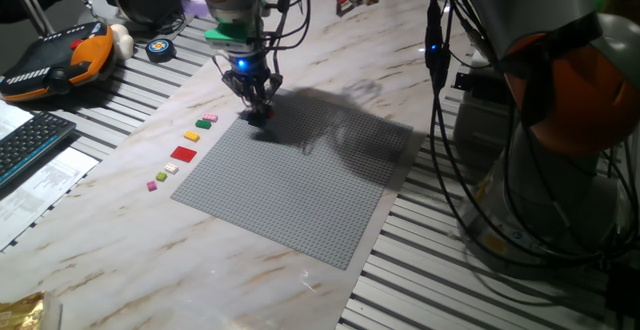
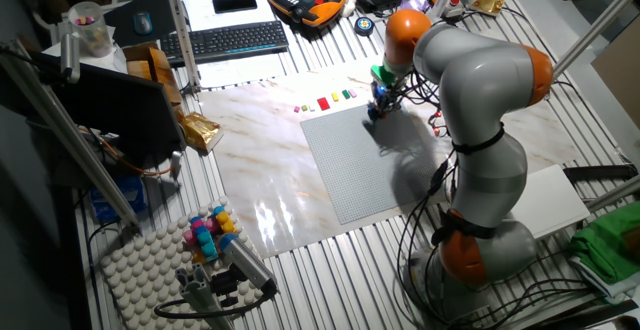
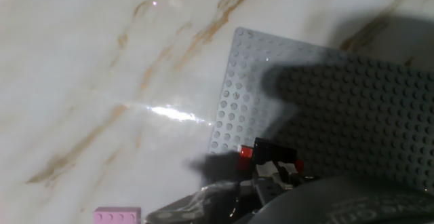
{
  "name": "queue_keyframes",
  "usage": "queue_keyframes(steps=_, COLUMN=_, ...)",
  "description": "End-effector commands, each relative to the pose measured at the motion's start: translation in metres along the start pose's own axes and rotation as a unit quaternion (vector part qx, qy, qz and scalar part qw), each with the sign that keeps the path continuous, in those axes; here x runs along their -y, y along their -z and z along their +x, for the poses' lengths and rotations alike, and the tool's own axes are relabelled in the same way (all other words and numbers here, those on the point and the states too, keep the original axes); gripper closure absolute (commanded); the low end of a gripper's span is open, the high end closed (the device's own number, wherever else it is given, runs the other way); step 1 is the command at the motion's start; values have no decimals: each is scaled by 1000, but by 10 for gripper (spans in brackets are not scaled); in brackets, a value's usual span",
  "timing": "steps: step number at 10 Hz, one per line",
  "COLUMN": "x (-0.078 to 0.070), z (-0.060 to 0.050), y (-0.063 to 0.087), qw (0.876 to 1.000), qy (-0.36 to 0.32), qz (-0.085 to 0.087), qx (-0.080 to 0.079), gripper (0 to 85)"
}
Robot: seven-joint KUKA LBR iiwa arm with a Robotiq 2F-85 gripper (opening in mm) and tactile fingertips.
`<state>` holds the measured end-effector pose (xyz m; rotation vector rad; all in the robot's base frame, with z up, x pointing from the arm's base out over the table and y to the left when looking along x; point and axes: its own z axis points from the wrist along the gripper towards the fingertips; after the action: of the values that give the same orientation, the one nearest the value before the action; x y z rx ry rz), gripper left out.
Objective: Stack small Lego blocks one on top of the other
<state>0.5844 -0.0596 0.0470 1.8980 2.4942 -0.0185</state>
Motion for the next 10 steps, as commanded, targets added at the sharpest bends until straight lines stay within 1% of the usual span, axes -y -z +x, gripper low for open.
queue_keyframes(steps=1, x=1, z=-1, y=-1, qw=1000, qy=1, qz=-2, qx=1, gripper=843)
queue_keyframes(steps=2, x=1, z=-1, y=-4, qw=1000, qy=2, qz=-2, qx=3, gripper=843)
queue_keyframes(steps=4, x=3, z=-3, y=-12, qw=1000, qy=5, qz=-7, qx=0, gripper=843)
queue_keyframes(steps=8, x=5, z=-4, y=-17, qw=1000, qy=4, qz=-10, qx=-5, gripper=843)
queue_keyframes(steps=10, x=5, z=-4, y=-20, qw=1000, qy=6, qz=-11, qx=-6, gripper=843)
